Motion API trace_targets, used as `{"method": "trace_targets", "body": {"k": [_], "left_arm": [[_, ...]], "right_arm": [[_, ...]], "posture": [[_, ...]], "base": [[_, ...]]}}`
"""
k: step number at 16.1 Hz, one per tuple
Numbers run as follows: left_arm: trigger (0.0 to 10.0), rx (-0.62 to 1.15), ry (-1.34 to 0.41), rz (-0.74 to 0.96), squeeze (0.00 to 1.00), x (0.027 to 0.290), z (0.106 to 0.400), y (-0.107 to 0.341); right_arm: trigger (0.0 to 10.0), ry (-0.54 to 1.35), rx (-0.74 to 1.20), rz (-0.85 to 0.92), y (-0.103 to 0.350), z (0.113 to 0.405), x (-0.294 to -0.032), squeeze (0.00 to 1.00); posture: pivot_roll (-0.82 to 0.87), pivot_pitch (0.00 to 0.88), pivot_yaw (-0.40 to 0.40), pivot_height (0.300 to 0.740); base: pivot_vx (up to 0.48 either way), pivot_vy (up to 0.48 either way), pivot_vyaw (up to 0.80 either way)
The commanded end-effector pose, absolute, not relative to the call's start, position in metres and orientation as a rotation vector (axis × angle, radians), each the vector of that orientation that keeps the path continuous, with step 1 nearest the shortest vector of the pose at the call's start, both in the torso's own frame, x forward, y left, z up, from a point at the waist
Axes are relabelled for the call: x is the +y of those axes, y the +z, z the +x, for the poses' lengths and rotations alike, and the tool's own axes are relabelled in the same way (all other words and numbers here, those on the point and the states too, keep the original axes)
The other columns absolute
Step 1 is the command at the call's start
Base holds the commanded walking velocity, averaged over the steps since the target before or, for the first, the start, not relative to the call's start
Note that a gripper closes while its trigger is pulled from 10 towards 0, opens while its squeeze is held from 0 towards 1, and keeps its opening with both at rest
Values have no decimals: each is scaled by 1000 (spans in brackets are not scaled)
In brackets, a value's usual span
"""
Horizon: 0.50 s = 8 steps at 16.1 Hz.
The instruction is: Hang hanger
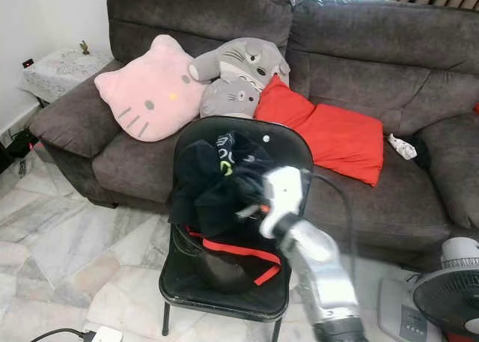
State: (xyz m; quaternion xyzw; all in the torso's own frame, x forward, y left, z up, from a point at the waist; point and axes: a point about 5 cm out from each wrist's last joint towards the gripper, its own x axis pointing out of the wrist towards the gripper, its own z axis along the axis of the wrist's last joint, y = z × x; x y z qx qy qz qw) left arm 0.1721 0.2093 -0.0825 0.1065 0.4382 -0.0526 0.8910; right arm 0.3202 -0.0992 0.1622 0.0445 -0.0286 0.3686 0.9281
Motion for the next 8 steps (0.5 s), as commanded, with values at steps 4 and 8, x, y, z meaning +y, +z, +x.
{"method": "trace_targets", "body": {"k": [4,8], "left_arm": [[10000,974,-91,223,0,218,156,-89],[10000,976,-98,224,0,216,157,-89]], "right_arm": [[10000,660,-312,174,229,324,-109,0],[10000,529,-221,357,238,313,-120,0]], "posture": [[-101,77,-22,740],[-112,76,-26,740]], "base": [[0,0,0],[0,0,0]]}}
